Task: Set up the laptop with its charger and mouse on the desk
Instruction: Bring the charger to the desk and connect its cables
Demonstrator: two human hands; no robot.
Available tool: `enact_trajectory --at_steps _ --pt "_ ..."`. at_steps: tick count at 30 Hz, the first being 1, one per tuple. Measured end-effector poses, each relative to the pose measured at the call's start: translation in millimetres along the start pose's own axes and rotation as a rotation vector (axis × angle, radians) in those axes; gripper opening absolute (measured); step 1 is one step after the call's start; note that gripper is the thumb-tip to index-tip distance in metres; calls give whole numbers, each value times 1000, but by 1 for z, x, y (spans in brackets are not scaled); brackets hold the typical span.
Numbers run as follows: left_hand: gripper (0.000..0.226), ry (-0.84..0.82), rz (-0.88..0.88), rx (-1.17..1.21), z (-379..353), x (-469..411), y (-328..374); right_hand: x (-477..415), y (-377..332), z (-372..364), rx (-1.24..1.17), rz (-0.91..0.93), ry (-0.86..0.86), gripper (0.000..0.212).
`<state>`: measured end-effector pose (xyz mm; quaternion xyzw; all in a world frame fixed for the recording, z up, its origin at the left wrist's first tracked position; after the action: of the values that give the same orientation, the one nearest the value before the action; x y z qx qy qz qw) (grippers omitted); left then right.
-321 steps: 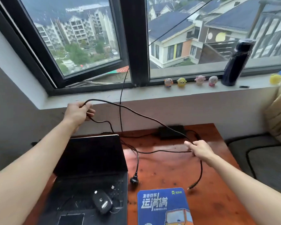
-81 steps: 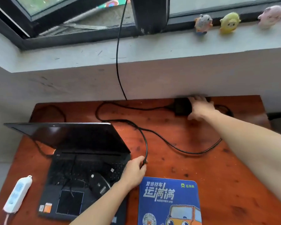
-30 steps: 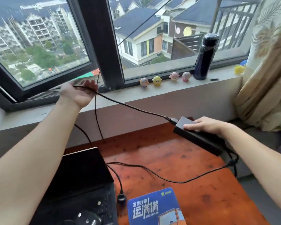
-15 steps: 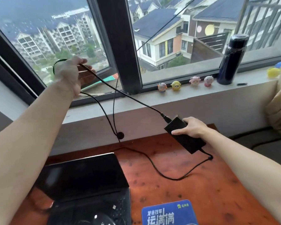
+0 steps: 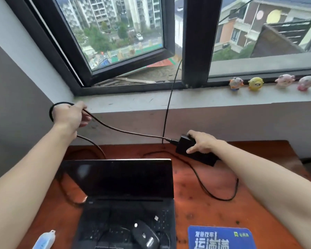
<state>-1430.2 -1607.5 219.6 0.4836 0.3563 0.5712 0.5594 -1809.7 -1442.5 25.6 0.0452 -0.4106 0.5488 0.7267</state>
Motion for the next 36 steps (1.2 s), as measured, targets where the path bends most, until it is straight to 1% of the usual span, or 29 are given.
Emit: enact_trajectory --at_steps 2,7,11,14,18,19,23,26,28,30,32,36 --pt "15 -39 59 -32 11 -19 -33 -18 -15 -13 18 -19 -27 73" --pt "23 -182 180 -105 25 -76 -109 -71 -48 -48 24 -89 -121 73" --pt "22 -230 236 -103 23 -106 -151 -104 -50 -75 24 -142 -167 74" --pt "20 -218 235 -109 27 -124 -175 -126 -52 -88 31 -140 -213 69" --pt "19 -151 208 -90 37 -142 -188 -150 -59 -81 49 -112 -233 64" --pt "21 -162 207 -88 35 -145 -189 -155 -58 -78 80 -120 -226 65" --pt "14 -281 185 -135 13 -143 -178 -167 -53 -71 106 -143 -196 62" --pt "14 -310 166 -137 2 -137 -168 -163 -56 -70 125 -147 -185 60" --pt "15 -326 155 -147 -4 -130 -156 -160 -67 -67 180 -146 -180 58" --pt "17 -366 146 -149 -13 -125 -148 -159 -96 -60 202 -96 -170 54" --pt "18 -385 128 -150 -14 -113 -127 -149 -148 -43 116 49 -135 54" --pt "23 -468 147 -100 -13 -94 -100 -128 -245 -18 -74 333 -176 59"
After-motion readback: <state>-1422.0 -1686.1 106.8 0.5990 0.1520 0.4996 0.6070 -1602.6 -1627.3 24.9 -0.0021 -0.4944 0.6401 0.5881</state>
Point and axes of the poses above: each hand's wrist, its own x-axis away from the middle knuckle, its own z-axis out of the back of the hand, y = z × x, the point moved 10 cm from there along -x, towards the middle knuckle, and after that the axes turned 15 degrees about -y, right-handed, at the moved point
